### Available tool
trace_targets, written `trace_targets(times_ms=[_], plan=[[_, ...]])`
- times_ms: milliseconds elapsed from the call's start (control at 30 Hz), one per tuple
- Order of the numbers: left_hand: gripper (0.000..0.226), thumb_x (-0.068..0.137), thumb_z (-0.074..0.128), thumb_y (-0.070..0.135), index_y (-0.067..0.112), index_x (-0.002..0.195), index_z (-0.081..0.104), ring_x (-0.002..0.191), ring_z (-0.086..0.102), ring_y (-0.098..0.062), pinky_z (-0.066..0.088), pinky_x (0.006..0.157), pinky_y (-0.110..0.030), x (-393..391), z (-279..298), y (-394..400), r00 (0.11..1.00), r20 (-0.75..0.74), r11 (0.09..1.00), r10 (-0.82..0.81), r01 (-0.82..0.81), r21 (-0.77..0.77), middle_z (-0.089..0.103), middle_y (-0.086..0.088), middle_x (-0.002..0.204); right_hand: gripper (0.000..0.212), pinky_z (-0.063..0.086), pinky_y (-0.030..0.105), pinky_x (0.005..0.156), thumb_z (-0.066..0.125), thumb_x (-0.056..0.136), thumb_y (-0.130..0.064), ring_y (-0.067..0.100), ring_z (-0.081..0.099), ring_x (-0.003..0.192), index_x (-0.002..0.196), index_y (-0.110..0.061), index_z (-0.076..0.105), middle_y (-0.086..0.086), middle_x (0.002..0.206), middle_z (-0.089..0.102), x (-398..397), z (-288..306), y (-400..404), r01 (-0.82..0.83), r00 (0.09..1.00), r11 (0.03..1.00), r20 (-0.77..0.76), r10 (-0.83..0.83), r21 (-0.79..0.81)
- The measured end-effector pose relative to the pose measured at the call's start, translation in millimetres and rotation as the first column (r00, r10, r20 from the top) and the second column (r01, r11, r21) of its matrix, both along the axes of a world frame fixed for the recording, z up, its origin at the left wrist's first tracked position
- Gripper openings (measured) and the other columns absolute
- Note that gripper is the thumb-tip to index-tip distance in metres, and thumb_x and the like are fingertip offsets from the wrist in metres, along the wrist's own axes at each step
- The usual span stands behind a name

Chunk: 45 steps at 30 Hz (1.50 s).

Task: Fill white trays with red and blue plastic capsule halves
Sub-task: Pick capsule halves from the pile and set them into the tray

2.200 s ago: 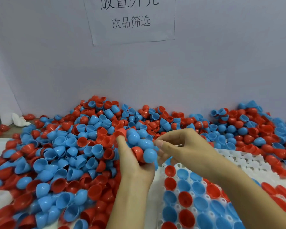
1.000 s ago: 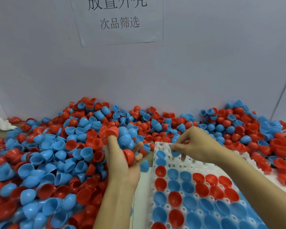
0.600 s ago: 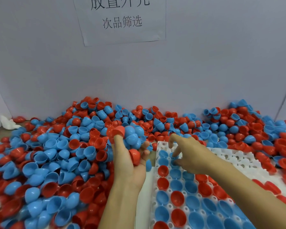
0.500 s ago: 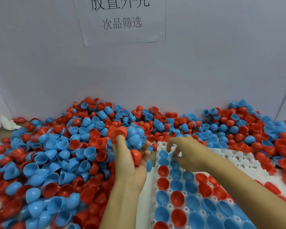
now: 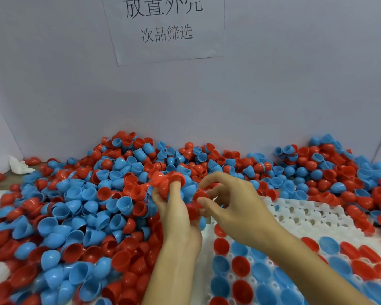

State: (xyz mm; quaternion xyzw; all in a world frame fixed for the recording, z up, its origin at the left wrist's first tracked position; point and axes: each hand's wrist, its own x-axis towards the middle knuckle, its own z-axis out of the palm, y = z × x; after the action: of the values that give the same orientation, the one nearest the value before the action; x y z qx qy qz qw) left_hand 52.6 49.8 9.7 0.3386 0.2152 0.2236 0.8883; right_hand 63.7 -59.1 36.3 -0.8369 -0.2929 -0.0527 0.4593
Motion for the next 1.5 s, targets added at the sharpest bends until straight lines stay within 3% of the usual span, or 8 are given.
trace_targets(times_ms=[200,400,633,867,1067,1200,1333,1500], plan=[[0.028,0.096,0.063,0.024,0.040,0.117,0.056,0.074,0.070,-0.020,0.056,0.052,-0.032,3.0,2.8,-5.6,0.998,0.060,0.996,0.016,-0.010,-0.091,0.070,-0.006,0.112,0.019,0.056,0.013,0.068,0.066,0.094,-0.014,-0.001,0.068,0.074,0.090,-0.033,0.070,-0.018,0.086,0.070,4.0,-11.1,1.2,0.133,0.988,0.991,0.083,-0.130,-0.033],[0.038,0.096,0.064,0.022,0.037,0.129,0.051,0.110,0.068,-0.040,0.055,0.089,-0.064,5.0,0.1,-11.3,0.995,0.070,0.998,0.068,-0.068,-0.003,0.065,-0.011,0.126,0.012,0.054,0.013,0.068,0.068,0.091,-0.022,0.005,0.067,0.077,0.088,-0.018,0.079,-0.010,0.080,0.073,0.6,-13.4,3.7,0.020,0.996,0.998,0.093,-0.015,-0.054],[0.026,0.096,0.062,0.021,0.030,0.118,0.051,0.059,0.054,-0.014,0.051,0.060,-0.034,7.4,-8.5,0.8,0.993,0.118,0.998,-0.007,-0.001,0.069,0.060,-0.003,0.090,0.014,0.047,0.004,0.055,0.068,0.088,-0.016,-0.008,0.064,0.072,0.077,-0.022,0.071,-0.018,0.075,0.068,26.7,9.7,-35.1,0.256,0.961,0.965,0.123,-0.248,-0.050],[0.033,0.096,0.063,0.027,0.026,0.128,0.055,0.059,0.055,-0.013,0.048,0.053,-0.026,4.0,-7.2,-1.4,0.980,0.138,0.986,-0.140,0.127,0.104,0.060,-0.004,0.091,0.016,0.059,0.034,0.067,0.067,0.084,-0.022,0.024,0.070,0.080,0.083,-0.009,0.077,0.007,0.084,0.074,58.0,6.0,-67.2,0.172,0.982,0.669,0.074,-0.173,-0.723],[0.069,0.077,0.069,0.040,0.007,0.136,0.054,0.073,0.059,-0.019,0.051,0.064,-0.030,-1.2,-5.5,-0.5,0.935,0.144,0.946,-0.325,0.320,0.058,0.059,-0.010,0.089,0.018,0.060,0.041,0.080,0.064,0.087,-0.014,0.026,0.066,0.094,0.100,-0.008,0.075,0.005,0.110,0.062,58.4,-13.4,-61.4,0.151,0.987,0.516,0.094,-0.134,-0.843],[0.041,0.087,0.064,0.040,0.008,0.114,0.061,0.067,0.056,-0.018,0.050,0.063,-0.031,-0.6,-4.8,-2.7,0.910,0.160,0.924,-0.382,0.382,0.032,0.057,-0.008,0.080,0.022,0.053,0.028,0.088,0.062,0.093,-0.019,0.010,0.060,0.107,0.111,-0.020,0.075,-0.006,0.121,0.063,53.1,6.6,-70.3,0.164,0.986,0.610,0.135,-0.093,-0.775],[0.058,0.085,0.062,0.046,0.002,0.122,0.062,0.069,0.064,-0.019,0.054,0.058,-0.028,-0.3,-2.3,-6.0,0.929,0.105,0.931,-0.355,0.341,0.128,0.069,-0.012,0.093,0.005,0.049,0.013,0.066,0.064,0.091,-0.037,-0.005,0.063,0.077,0.088,-0.034,0.067,-0.015,0.081,0.070,30.5,30.0,-51.0,0.096,0.992,0.945,0.106,-0.065,-0.312],[0.048,0.098,0.054,0.030,-0.002,0.133,0.056,0.101,0.070,-0.034,0.059,0.075,-0.035,0.2,-4.7,-7.9,0.944,0.053,0.940,-0.326,0.318,0.126,0.068,-0.026,0.122,0.016,0.045,0.004,0.061,0.073,0.085,-0.045,-0.011,0.062,0.074,0.081,-0.030,0.069,-0.015,0.075,0.069,16.7,16.3,-22.1,0.101,0.995,0.977,0.007,-0.102,-0.189]])
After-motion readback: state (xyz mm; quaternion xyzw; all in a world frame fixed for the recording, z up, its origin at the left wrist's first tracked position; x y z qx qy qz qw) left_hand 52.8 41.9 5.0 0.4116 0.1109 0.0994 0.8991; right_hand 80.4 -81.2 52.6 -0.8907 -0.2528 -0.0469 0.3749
